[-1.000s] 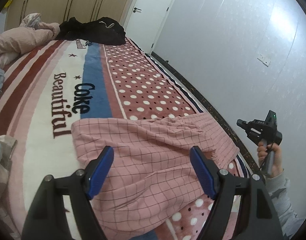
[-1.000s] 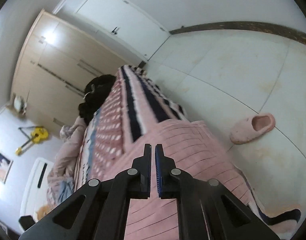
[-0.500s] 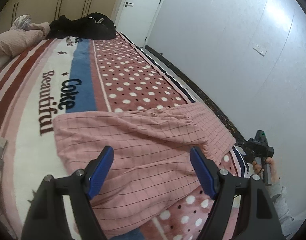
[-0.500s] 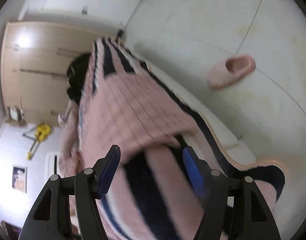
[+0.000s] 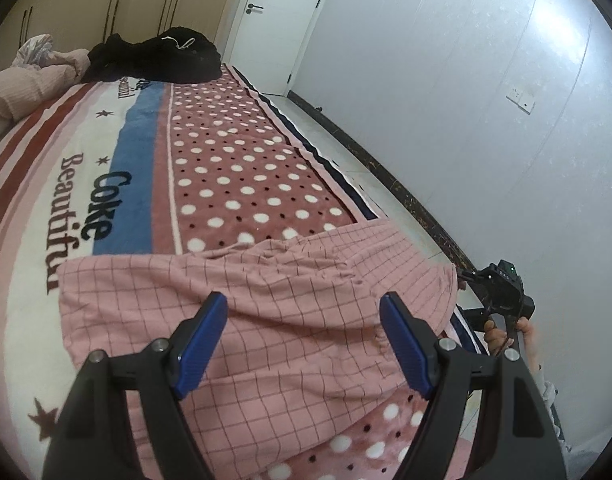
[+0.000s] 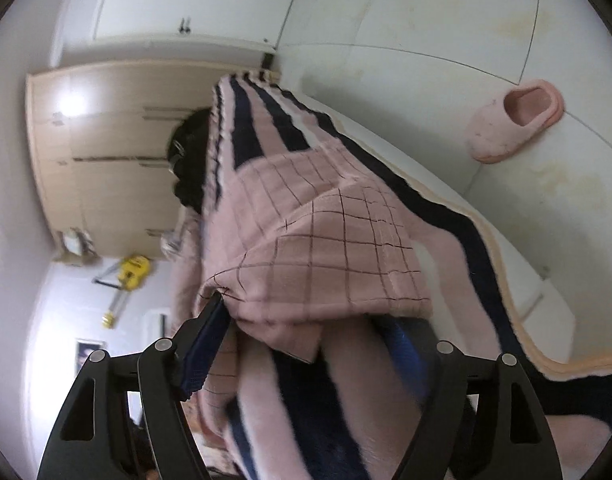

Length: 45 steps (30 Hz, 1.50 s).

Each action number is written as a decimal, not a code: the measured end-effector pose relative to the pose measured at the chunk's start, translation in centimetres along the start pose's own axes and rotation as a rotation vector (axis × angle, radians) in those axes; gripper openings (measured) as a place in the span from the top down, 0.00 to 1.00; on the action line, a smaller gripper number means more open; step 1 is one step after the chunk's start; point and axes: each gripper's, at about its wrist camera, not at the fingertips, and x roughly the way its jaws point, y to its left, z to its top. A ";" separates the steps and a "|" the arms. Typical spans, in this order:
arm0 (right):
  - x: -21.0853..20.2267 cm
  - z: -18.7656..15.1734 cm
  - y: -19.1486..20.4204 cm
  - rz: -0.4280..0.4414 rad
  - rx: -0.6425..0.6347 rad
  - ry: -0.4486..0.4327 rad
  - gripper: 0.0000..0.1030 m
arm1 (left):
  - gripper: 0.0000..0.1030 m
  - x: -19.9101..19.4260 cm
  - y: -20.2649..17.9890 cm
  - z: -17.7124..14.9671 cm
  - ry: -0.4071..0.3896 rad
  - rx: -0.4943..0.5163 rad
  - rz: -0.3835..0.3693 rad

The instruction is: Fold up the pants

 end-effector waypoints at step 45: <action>12.5 -20.6 30.1 -0.008 -0.904 0.063 0.96 | 0.27 -11.6 10.6 -4.9 -0.169 -0.103 0.034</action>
